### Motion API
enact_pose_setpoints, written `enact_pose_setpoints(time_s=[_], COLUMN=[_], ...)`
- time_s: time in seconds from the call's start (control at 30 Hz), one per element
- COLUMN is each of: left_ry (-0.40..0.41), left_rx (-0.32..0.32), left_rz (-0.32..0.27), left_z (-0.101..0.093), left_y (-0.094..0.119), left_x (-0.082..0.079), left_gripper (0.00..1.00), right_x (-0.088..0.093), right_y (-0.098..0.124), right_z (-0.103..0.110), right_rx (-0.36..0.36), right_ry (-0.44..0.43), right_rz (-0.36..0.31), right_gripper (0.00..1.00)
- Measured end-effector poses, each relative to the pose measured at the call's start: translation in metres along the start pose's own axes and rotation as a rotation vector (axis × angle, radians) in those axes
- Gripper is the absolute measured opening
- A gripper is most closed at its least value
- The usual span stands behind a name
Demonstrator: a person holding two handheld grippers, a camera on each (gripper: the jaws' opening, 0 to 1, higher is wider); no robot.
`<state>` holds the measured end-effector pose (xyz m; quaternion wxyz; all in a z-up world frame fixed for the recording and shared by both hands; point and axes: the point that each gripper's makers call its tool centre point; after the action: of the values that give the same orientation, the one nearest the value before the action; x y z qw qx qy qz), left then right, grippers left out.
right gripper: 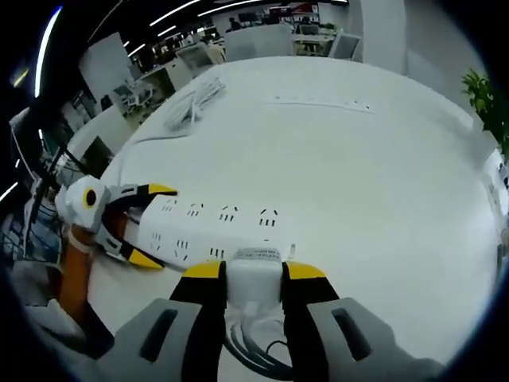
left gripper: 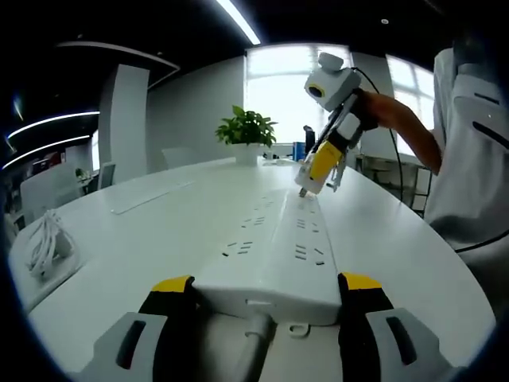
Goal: Straighten the power strip on the desk, plug the charger into it
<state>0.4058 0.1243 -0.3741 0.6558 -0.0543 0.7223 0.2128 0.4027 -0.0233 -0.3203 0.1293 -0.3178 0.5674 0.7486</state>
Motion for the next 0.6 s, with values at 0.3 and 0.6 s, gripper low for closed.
enact_pose_setpoints(time_s=[0.3, 0.6], left_ry=[0.001, 0.001], left_rx=[-0.003, -0.003], left_rz=[0.002, 0.002], left_z=[0.0, 0.0], left_y=[0.0, -0.002], left_x=[0.0, 0.001], left_gripper=[0.73, 0.73], right_x=[-0.003, -0.006], right_y=[-0.005, -0.011], right_z=[0.005, -0.003], right_rx=[0.077, 0.1], right_ry=[0.081, 0.063], right_rz=[0.037, 0.062], right_gripper=[0.26, 0.26])
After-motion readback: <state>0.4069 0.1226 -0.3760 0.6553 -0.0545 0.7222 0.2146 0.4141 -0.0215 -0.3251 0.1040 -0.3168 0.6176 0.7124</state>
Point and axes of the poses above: the point that each gripper's makers call its tool centre point, and the gripper's own axes: y roughly backward along the fingers, z roughly to its left, x roughly out of its underside, and after that the axes turned 6 degrees about -z, right-handed
